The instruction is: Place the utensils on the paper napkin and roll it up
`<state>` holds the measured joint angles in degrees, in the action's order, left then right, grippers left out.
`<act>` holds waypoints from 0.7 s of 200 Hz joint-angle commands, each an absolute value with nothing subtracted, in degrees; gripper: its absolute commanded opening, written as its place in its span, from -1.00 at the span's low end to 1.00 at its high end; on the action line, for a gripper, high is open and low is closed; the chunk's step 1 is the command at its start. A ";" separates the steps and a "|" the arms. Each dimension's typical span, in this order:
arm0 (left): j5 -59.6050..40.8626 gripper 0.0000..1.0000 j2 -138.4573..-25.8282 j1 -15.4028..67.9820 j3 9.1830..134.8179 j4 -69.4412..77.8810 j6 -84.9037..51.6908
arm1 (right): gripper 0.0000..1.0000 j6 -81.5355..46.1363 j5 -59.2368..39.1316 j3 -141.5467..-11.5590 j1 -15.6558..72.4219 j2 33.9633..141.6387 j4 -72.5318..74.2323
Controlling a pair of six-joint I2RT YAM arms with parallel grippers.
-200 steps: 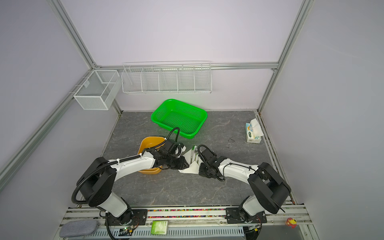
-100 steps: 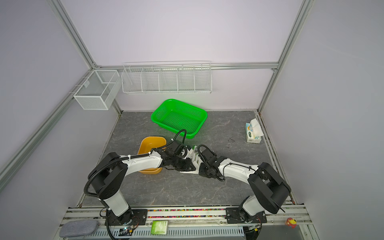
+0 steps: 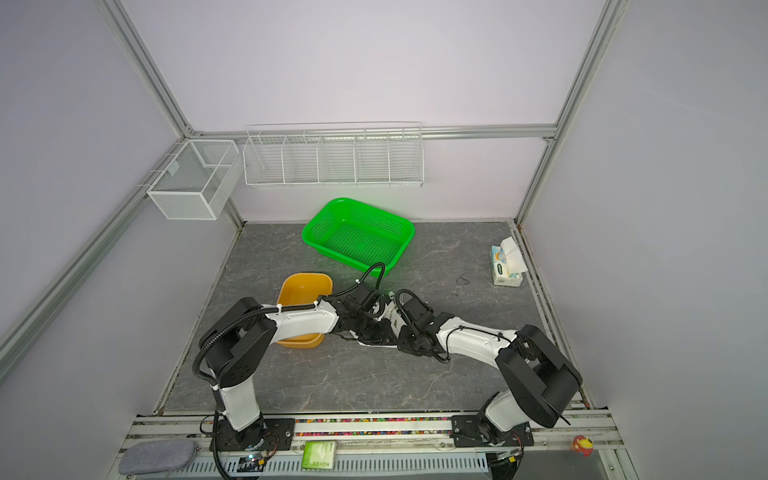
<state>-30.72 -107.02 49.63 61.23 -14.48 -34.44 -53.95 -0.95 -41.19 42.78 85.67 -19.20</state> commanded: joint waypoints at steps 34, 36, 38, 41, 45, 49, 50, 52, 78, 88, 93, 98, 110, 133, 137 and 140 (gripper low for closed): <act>-27.83 -0.69 -109.42 49.72 61.97 -15.47 -33.72 | -0.70 -52.70 -1.94 -40.35 42.54 83.20 -18.57; -27.83 -0.70 -109.53 49.74 61.92 -15.42 -33.72 | -0.69 -52.62 -1.98 -40.34 42.56 83.12 -18.49; -27.85 -0.70 -109.54 49.68 61.89 -15.35 -33.74 | -0.69 -52.53 -2.03 -40.36 42.54 82.98 -18.44; -27.86 -0.70 -109.56 49.68 61.83 -15.31 -33.78 | -0.69 -52.47 -2.01 -40.42 42.58 82.81 -18.50; -27.84 -0.70 -109.59 49.74 61.75 -15.23 -33.75 | -0.69 -52.38 -1.98 -40.47 42.54 82.57 -18.53; -27.85 -0.70 -109.61 49.70 61.71 -15.18 -33.75 | -0.68 -52.38 -1.96 -40.51 42.54 82.32 -18.61; -27.81 -0.70 -109.61 49.72 61.68 -15.15 -33.79 | -0.68 -52.38 -1.95 -40.56 42.54 82.21 -18.62; -27.78 -0.70 -109.56 49.67 61.65 -15.08 -33.76 | -0.68 -52.38 -1.91 -40.57 42.54 82.08 -18.70; -27.60 -0.71 -109.84 49.70 61.69 -15.54 -33.66 | -0.64 -52.71 -0.59 -40.27 42.38 79.35 -19.16; -27.73 -0.71 -109.85 49.73 61.74 -15.51 -33.59 | -0.61 -53.44 -0.09 -39.58 41.74 77.77 -19.16; -27.77 -0.71 -109.80 49.70 61.78 -15.57 -33.57 | -0.60 -53.88 -0.08 -39.11 41.25 77.08 -19.09; -27.76 -0.71 -109.78 49.74 61.79 -15.64 -33.57 | -0.59 -54.24 -0.19 -38.42 40.55 76.47 -18.95; -27.76 -0.71 -109.60 49.73 61.70 -15.60 -33.49 | -0.54 -55.26 -1.23 -36.64 38.64 75.13 -18.14; -27.74 -0.71 -109.48 49.72 61.74 -15.73 -33.40 | -0.46 -57.00 -4.81 -32.14 34.30 72.86 -14.01; -27.77 -0.71 -109.48 49.70 61.76 -15.73 -33.40 | -0.42 -57.23 -5.34 -31.50 33.71 72.59 -13.28; -27.75 -0.71 -109.31 49.73 61.71 -15.73 -33.40 | -0.38 -57.36 -5.70 -31.07 33.27 72.33 -12.89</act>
<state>-29.21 -108.29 49.63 61.23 -14.92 -34.20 -54.57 -2.46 -35.16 36.40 74.06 -16.32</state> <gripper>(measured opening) 0.144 0.272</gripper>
